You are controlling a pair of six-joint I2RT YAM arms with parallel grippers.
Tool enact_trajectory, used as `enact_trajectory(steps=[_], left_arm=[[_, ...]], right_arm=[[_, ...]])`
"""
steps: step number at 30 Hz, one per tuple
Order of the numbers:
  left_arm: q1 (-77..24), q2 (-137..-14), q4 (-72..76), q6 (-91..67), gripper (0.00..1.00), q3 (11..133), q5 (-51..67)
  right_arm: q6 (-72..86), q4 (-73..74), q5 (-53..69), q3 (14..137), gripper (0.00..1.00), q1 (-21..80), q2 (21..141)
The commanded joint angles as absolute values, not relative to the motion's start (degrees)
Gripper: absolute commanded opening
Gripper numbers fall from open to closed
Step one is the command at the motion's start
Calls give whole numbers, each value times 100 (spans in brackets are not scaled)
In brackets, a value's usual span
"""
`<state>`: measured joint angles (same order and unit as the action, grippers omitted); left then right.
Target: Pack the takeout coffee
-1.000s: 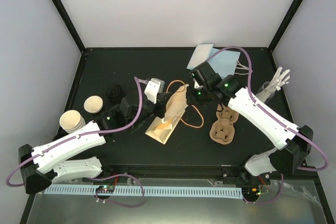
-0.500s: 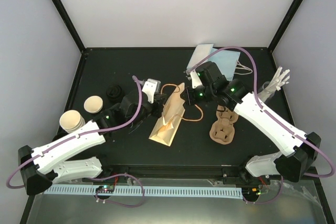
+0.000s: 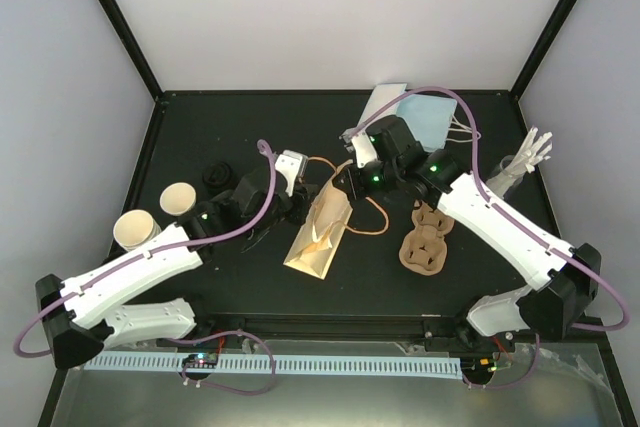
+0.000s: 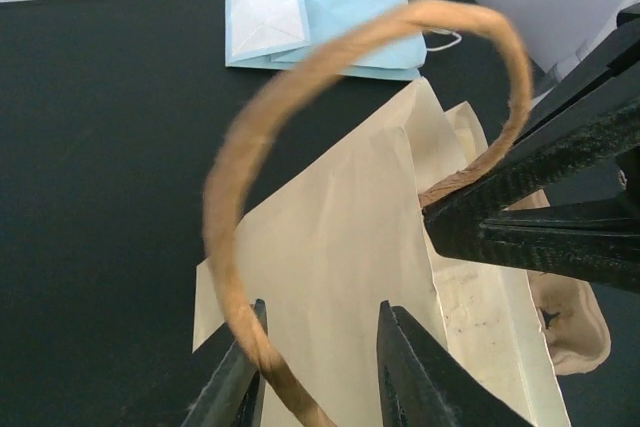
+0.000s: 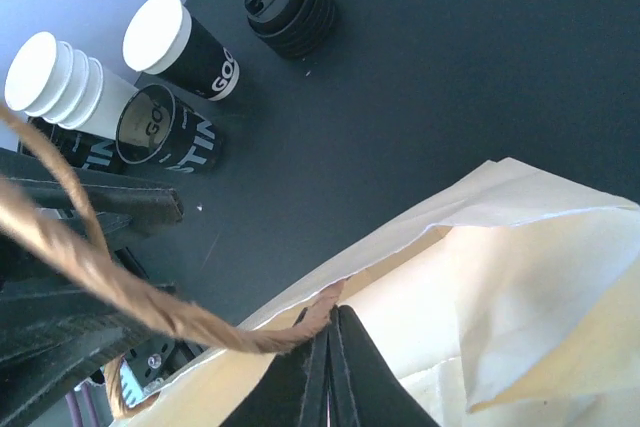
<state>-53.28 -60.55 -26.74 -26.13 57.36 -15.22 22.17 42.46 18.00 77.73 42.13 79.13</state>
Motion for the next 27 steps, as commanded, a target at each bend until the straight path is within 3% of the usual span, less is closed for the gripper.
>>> enact_trajectory(steps=[1, 12, 22, 27], left_arm=[[-5291, -6218, -3256, -2430, 33, 6163, -1607], [-5291, -6466, -3542, -2412, 60, 6566, -1300], [-5291, -6429, -3456, -2342, 75, 6822, -667], [-5291, -6687, -3959, -2355, 77, 7070, -590]], right_arm=[[2149, 4099, 1986, 8022, 5, 4236, 7946], [2181, 4060, 2118, 8068, 5, 4236, 8005], [2188, 4045, 2160, 8111, 5, 4234, 8096], [2188, 4043, 2184, 8168, 6, 4232, 8129]])
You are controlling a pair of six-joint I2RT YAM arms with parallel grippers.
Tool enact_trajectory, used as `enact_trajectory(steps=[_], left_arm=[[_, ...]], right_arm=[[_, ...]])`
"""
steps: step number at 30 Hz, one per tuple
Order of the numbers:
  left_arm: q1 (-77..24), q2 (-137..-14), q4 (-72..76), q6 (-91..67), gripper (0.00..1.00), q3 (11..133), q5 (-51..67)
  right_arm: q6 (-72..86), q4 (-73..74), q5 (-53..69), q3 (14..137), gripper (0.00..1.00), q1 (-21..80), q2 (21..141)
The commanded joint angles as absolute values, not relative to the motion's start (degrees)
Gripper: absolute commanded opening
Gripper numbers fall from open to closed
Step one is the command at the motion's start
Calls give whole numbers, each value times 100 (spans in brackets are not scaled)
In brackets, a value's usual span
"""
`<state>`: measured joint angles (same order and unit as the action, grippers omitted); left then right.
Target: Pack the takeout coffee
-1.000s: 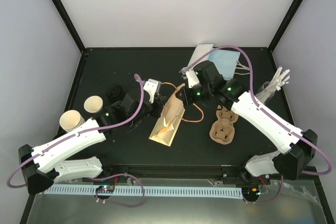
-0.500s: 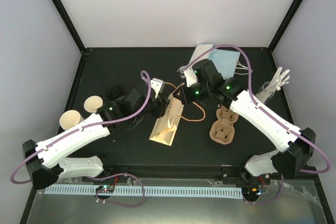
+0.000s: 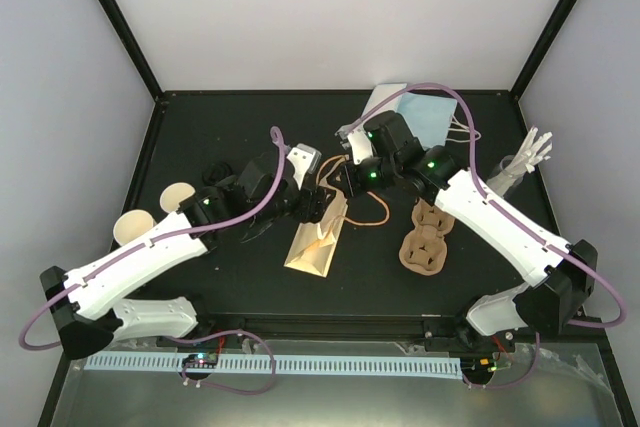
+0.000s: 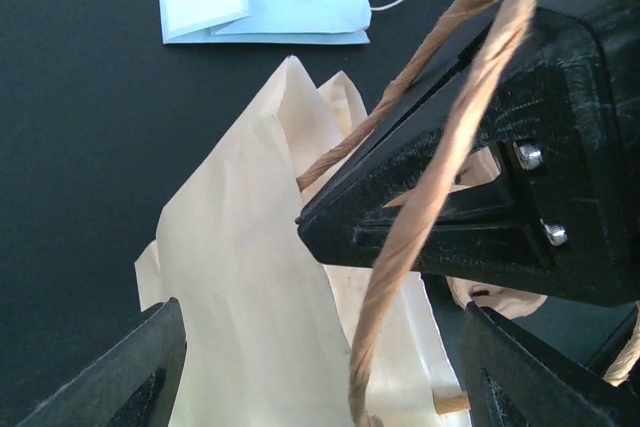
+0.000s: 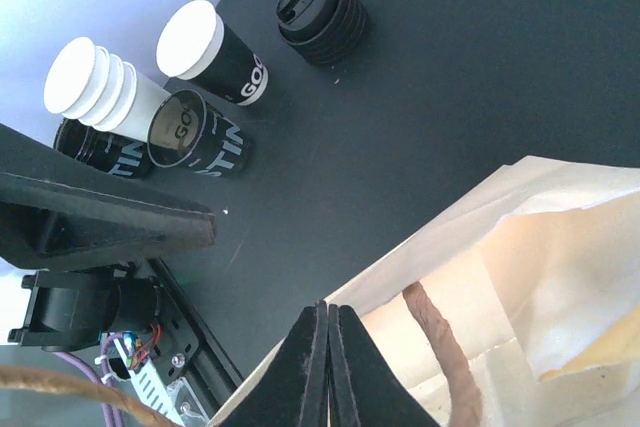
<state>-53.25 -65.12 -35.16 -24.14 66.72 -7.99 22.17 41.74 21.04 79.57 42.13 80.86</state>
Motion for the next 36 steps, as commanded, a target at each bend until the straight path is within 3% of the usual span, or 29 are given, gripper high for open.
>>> enact_trajectory(steps=[1, 11, 16, 19, 24, 32, 36], left_arm=[[-5291, -6757, -4101, -2358, 77, 7132, -629], [-5315, -7437, -5113, -2453, 67, 7703, -673], [-5398, -7676, -5410, -2515, 57, 7907, -1006], [-5462, -7704, -5549, -2527, 41, 8010, -1287], [-5484, -7744, -5672, -2513, 3, 8103, -1474], [-5476, -7654, -5560, -2400, 1, 8131, -1477], [-5467, -7568, -5438, -2211, 2, 8145, -1415]], right_arm=[[2188, 4043, 2192, 8177, 6, 4236, 8136], [2194, 4034, 2263, 8260, 5, 4236, 8231], [2191, 4058, 2244, 8303, 6, 4236, 8236], [2168, 4107, 2222, 8321, 5, 4231, 8229], [1928, 4222, 2050, 8314, 5, 4234, 8022], [1207, 4121, 2046, 7791, 6, 4318, 7400], [1025, 4484, 1060, 8030, 1, 4705, 7477]])
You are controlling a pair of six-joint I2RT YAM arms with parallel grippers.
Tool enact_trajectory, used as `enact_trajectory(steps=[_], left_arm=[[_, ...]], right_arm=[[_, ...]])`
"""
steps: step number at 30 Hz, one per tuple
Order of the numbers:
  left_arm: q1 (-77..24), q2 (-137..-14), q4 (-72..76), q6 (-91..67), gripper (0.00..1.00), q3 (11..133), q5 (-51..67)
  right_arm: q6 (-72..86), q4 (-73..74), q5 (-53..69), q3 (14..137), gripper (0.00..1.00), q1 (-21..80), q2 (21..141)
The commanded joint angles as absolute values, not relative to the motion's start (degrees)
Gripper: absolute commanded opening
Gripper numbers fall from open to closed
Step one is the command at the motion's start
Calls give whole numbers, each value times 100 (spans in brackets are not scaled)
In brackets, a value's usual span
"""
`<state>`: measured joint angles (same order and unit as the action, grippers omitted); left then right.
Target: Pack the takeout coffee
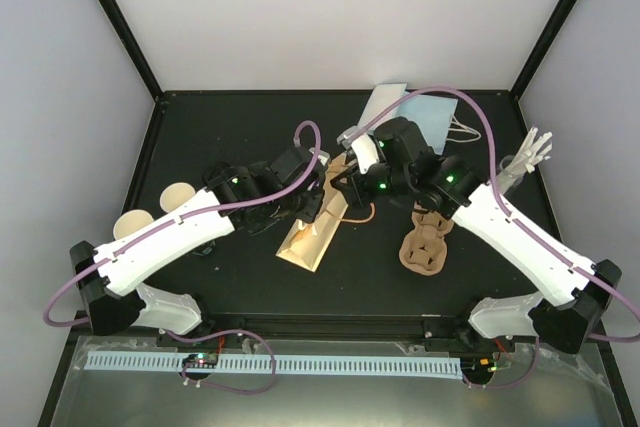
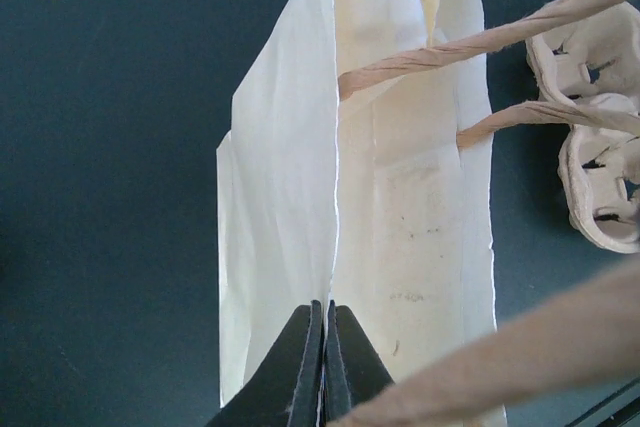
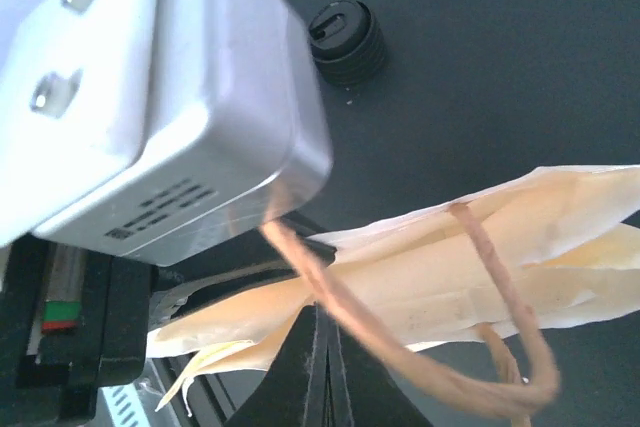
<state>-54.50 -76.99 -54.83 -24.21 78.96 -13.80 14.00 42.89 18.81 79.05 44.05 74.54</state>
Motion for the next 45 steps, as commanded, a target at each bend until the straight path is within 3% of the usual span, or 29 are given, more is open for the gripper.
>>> enact_trajectory(steps=[1, 10, 14, 26, 45], left_arm=[[-5467, -7541, -5414, -2159, 1, 8133, -1407], [-5394, -7072, -5242, -1704, 2, 7881, -1368], [-5361, -6825, -5034, -1574, 2, 7663, -1282], [-5353, -6767, -4977, -1351, 2, 7651, -1148], [-5353, -6805, -4908, -1206, 1, 7607, -835]], right_arm=[[1059, 4408, 852, 7999, 1, 4766, 7410], [128, 2161, 952, 6112, 6, 4790, 5634], [-876, 1639, 1395, 5566, 3, 4789, 5119], [-2509, 2616, 2111, 6282, 1, 4783, 5496], [-5819, 3342, 1681, 6533, 1, 4797, 6104]])
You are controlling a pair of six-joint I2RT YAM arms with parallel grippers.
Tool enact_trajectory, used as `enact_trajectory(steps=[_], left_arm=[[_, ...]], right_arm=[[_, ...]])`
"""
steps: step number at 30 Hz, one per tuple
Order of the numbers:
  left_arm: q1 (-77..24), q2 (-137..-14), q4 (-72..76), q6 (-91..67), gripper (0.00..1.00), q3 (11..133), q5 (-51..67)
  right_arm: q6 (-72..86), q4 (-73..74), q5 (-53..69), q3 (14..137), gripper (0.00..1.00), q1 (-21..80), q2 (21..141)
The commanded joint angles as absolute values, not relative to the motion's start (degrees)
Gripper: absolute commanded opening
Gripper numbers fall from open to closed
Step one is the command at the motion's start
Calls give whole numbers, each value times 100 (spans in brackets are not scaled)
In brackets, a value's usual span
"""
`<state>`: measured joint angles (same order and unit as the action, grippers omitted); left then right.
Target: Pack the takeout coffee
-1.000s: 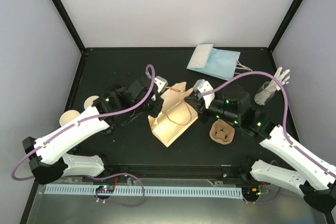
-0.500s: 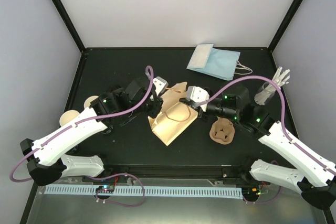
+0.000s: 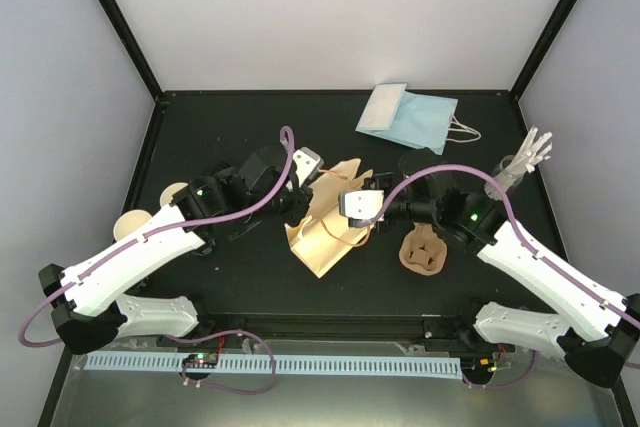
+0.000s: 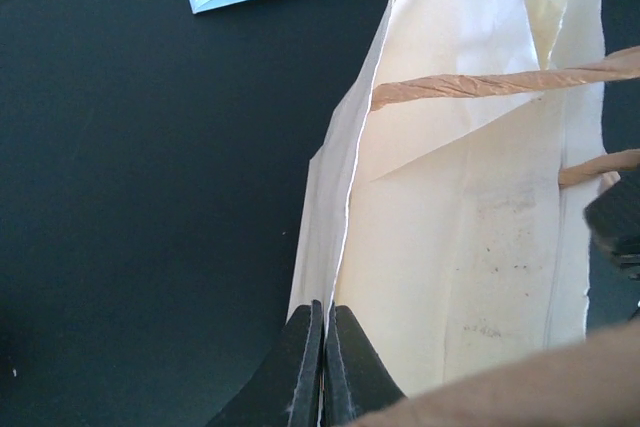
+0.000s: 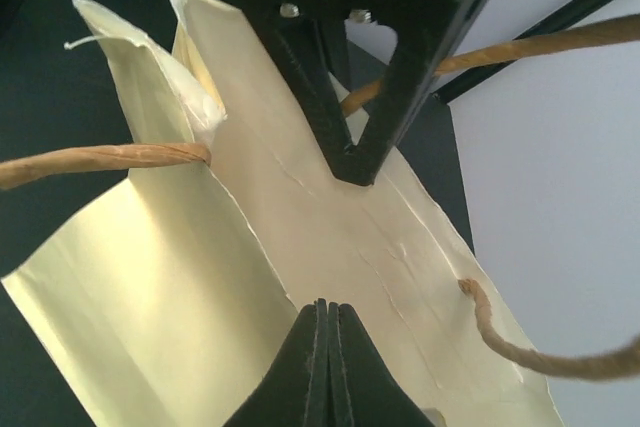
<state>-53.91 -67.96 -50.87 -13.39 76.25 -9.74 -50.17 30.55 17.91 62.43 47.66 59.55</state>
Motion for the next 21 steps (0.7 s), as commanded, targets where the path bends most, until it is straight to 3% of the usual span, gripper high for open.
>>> enact_trajectory(steps=[1, 21], left_arm=[[-5353, -6806, -4905, -1202, 1, 7618, -828], [-5335, -6940, -4903, -1004, 2, 7828, -1021]], right_arm=[[-5892, 3389, 1641, 6574, 1, 4798, 6173], [-6683, 4959, 790, 6792, 1, 5332, 6800]])
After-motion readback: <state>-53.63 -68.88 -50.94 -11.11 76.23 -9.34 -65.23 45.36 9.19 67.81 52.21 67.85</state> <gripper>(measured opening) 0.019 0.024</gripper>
